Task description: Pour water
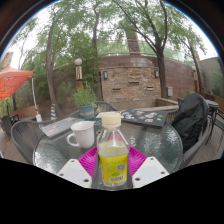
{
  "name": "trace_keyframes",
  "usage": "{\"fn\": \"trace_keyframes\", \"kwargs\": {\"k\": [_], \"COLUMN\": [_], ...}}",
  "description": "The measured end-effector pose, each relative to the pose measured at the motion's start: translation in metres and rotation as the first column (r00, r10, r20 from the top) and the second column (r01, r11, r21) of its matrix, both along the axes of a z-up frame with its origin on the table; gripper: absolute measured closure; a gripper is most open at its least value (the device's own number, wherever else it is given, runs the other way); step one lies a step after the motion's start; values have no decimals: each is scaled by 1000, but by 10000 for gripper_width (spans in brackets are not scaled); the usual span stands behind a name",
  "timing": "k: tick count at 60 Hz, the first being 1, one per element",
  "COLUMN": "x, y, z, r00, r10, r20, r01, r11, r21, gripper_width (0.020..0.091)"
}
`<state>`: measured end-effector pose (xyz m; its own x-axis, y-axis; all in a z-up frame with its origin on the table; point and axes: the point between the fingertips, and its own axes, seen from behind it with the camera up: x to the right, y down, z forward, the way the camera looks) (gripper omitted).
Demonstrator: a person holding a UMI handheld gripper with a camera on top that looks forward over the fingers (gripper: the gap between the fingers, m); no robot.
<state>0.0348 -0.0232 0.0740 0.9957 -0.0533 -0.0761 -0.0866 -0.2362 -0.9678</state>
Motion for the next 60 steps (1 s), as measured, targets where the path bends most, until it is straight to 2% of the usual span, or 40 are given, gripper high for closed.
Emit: {"fn": "trace_keyframes", "kwargs": {"k": [7, 9, 16, 18, 22, 23, 30, 35, 39, 42, 48, 51, 60], "x": [38, 51, 79, 89, 73, 72, 39, 20, 9, 7, 2, -3, -6], "y": [11, 16, 47, 59, 87, 94, 140, 166, 179, 181, 183, 183, 190], "z": [15, 30, 81, 104, 108, 120, 116, 107, 102, 102, 95, 97, 89], "r00": [995, 990, 887, 829, 649, 595, 156, -143, -374, -503, -617, -663, -690], "r10": [-44, -62, -30, 11, 73, 105, 176, 218, 265, 270, 319, 315, 354], "r20": [86, 130, 460, 559, 757, 797, 972, 965, 889, 821, 719, 679, 632], "r01": [49, 70, 79, 59, 23, 7, -39, -60, -54, -28, 19, 29, 69], "r11": [997, 996, 993, 993, 993, 991, 984, 972, 951, 945, 920, 917, 900], "r21": [-52, -60, -89, -107, -116, -135, -172, -228, -306, -327, -391, -398, -430], "gripper_width": [698, 697, 698, 699, 698, 698, 700, 699, 701, 701, 700, 700, 701]}}
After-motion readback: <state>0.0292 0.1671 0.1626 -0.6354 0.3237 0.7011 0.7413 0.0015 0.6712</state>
